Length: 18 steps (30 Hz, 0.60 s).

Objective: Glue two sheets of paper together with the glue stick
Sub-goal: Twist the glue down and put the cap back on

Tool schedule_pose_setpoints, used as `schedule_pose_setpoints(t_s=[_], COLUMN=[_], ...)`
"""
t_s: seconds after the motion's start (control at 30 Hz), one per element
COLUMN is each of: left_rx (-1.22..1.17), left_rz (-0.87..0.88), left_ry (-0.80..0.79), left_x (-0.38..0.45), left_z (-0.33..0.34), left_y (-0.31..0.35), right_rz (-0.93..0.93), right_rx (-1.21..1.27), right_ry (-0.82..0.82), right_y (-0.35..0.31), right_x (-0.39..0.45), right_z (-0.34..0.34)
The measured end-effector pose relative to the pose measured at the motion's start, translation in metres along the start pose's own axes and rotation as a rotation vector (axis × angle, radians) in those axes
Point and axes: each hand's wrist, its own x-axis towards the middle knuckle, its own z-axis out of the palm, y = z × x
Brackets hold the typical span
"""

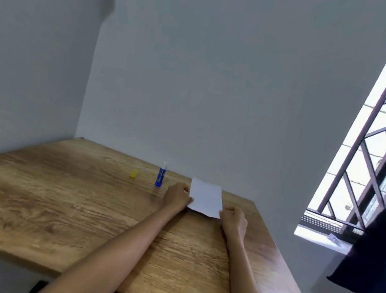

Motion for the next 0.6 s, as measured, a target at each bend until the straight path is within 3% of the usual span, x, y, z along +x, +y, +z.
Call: schedule_pose_setpoints(t_s=[0.23, 0.37, 0.5, 0.6], left_rx=[0.314, 0.298, 0.181, 0.135], left_rz=[0.052, 0.068, 0.094, 0.134], left_ry=[-0.087, -0.065, 0.052, 0.233], left_x=[0.004, -0.001, -0.002, 0.004], left_z=[0.006, 0.003, -0.025, -0.058], left_y=[-0.004, -0.003, -0.006, -0.023], right_rz=[-0.071, -0.087, -0.149, -0.296], right_rx=[-0.316, -0.308, -0.202, -0.179], right_ry=[0.029, 0.059, 0.067, -0.043], right_y=[-0.001, -0.003, -0.015, -0.031], right_x=[0.003, -0.002, -0.009, -0.013], right_z=[0.009, 0.007, 0.006, 0.023])
